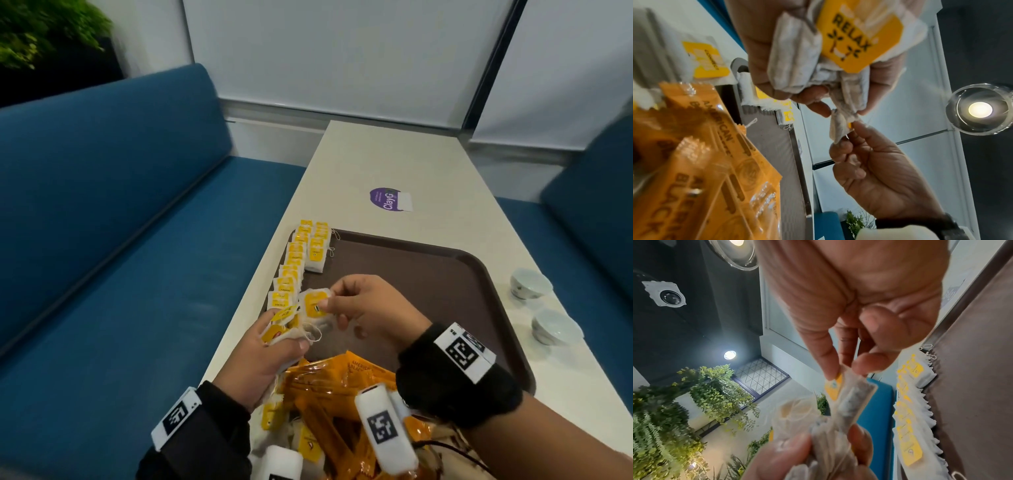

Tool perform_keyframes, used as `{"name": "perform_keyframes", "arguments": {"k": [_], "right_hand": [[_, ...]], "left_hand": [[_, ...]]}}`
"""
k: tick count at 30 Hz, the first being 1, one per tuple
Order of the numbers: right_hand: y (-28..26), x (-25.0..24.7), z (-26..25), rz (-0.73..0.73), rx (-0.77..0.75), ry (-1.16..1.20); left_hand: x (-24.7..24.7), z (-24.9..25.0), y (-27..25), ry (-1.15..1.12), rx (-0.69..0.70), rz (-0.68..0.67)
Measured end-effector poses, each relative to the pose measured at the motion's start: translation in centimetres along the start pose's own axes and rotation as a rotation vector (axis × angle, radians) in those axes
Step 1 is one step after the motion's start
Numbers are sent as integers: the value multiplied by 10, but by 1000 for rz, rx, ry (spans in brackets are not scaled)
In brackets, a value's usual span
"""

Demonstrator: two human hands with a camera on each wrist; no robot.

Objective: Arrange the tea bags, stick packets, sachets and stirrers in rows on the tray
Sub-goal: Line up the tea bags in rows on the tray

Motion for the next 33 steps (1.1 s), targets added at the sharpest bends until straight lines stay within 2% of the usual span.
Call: {"name": "perform_keyframes", "arguments": {"k": [6, 13, 14, 15, 17, 19, 20, 22, 23, 24, 25, 27, 30, 33], "right_hand": [[46, -18, -7, 204, -37, -41], [139, -25, -5, 248, 175, -63], [148, -26, -5, 274, 248, -44], [152, -24, -11, 323, 297, -129], [151, -14, -19, 346, 212, -668], [169, -10, -19, 303, 194, -788], [174, -14, -18, 337, 233, -724], [185, -16, -16, 287, 288, -447], [184, -15, -16, 256, 259, -344], [186, -16, -14, 246, 214, -345], [187, -19, -14, 270, 212, -271], [182, -23, -15, 289, 218, -271], [162, -29, -26, 359, 138, -367], [110, -26, -31, 172, 65, -136]], "left_hand": [[-10, -6, 1, 41, -39, 49], [-7, -19, 0, 3, -114, 45], [-9, -21, -1, 16, -122, 48], [-10, -21, -1, 22, -132, 56], [-14, -22, -2, 26, -142, 60], [-15, -22, -3, 57, -144, 45], [-15, -22, -3, 69, -146, 38], [-15, -21, -4, 87, -151, 37], [-15, -20, -4, 93, -151, 33], [-13, -19, -4, 97, -150, 27], [-12, -17, -4, 99, -148, 22], [-9, -14, -4, 97, -141, 17], [-8, -10, -4, 85, -124, 15], [-6, -6, -2, 96, -95, 37]]}}
Point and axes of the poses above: each hand's wrist, its own y-axis towards the middle knuckle, its own x-axis out of the palm, z = x × y, the point moved 4 cm from there along y, towards the middle knuckle, and after that the axes turned 11 degrees about x, right-handed, at the moved point
